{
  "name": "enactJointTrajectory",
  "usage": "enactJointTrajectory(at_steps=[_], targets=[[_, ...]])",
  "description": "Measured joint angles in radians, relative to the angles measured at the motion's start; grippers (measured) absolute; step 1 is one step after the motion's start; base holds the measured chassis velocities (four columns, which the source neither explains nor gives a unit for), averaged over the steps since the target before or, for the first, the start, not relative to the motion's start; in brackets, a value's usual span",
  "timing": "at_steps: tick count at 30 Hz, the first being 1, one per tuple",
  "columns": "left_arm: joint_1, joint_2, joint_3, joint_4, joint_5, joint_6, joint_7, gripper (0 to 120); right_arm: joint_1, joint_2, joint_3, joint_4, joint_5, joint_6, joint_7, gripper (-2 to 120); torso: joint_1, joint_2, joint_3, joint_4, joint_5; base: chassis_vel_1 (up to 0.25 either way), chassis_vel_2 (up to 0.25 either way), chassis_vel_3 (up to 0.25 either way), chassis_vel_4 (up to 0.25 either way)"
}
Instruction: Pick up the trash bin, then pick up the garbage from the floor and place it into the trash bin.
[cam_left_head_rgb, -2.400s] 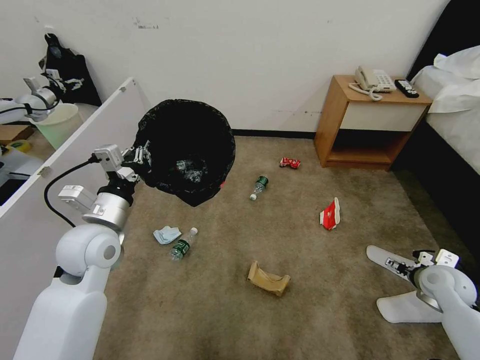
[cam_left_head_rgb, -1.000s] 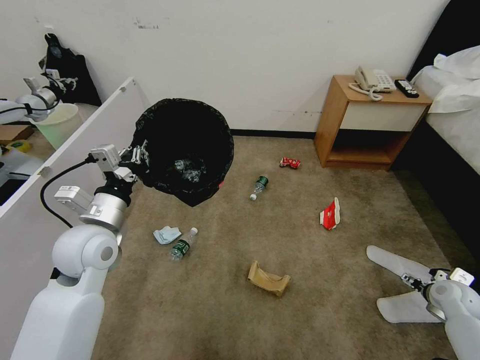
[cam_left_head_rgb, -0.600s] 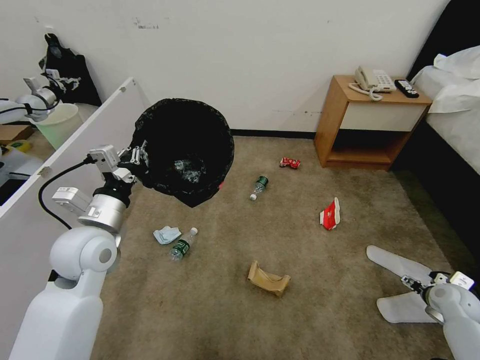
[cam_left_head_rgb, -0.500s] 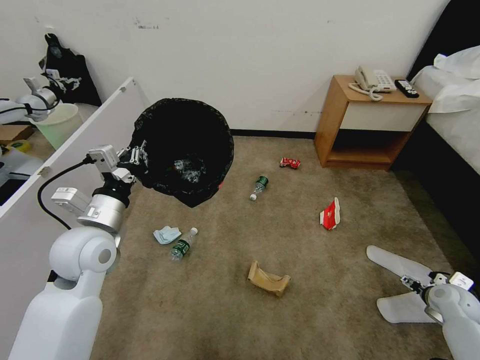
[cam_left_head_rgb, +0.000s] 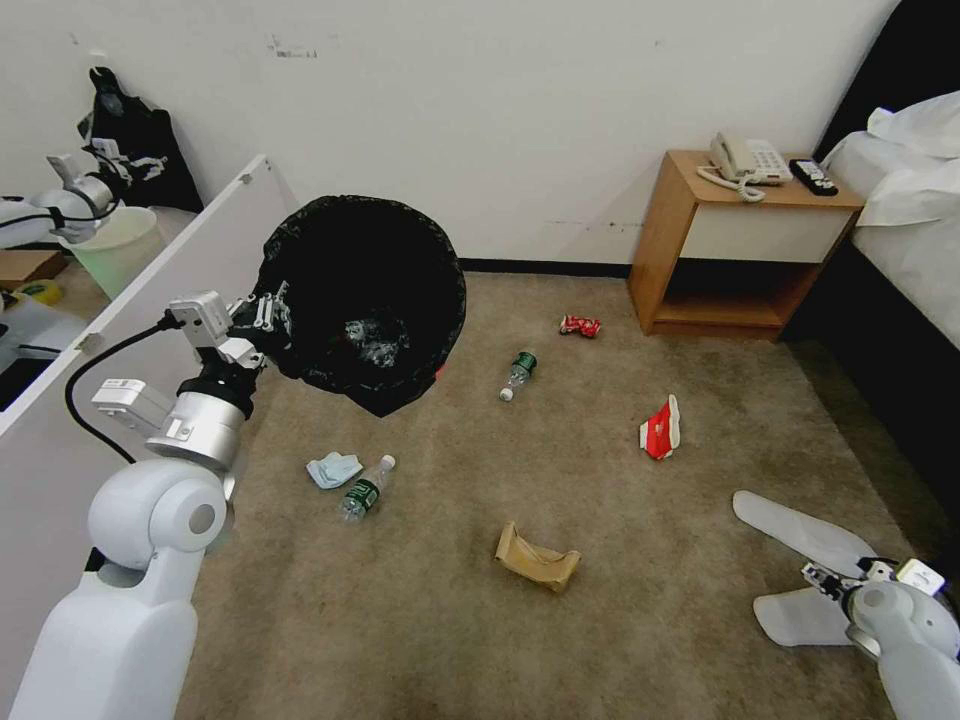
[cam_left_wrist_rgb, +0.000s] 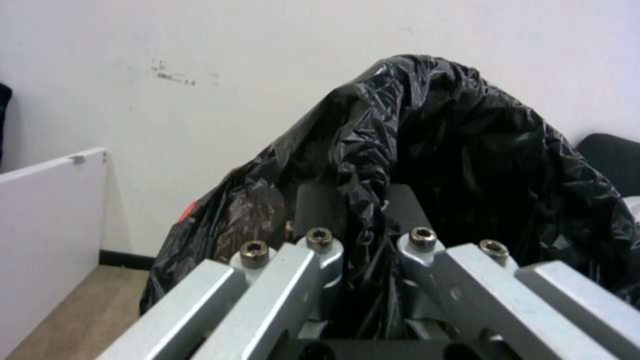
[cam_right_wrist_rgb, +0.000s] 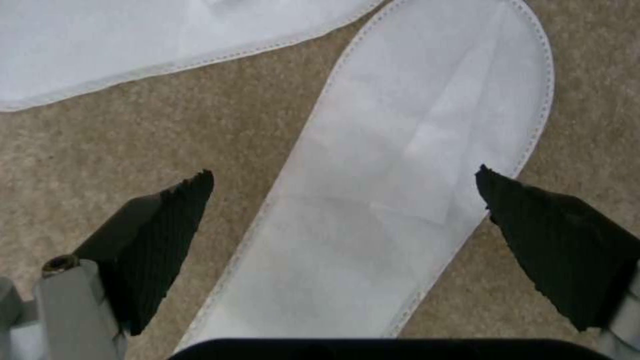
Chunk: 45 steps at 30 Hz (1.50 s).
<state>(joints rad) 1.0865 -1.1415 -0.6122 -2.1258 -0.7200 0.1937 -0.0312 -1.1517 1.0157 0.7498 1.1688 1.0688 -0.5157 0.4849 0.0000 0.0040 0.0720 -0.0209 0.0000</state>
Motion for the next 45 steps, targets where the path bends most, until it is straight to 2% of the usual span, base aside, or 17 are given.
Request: enactJointTrajectory(at_steps=[26,45], targets=[[-0.003,0.000,0.000,-0.004,-0.005,0.001,-0.002,4,0.031,0.019,-0.009,-0.140,-0.059,0.054,-0.085,100,0.000,0.000,0.000,0.0000,0.0000,0.000,0.000,0.000,0.000],[-0.009,-0.003,0.001,0.006,-0.005,0.001,-0.001,4,0.049,0.032,-0.035,-0.157,-0.082,0.066,-0.104,100,0.000,0.000,0.000,0.0000,-0.0001,0.000,0.000,0.000,0.000]])
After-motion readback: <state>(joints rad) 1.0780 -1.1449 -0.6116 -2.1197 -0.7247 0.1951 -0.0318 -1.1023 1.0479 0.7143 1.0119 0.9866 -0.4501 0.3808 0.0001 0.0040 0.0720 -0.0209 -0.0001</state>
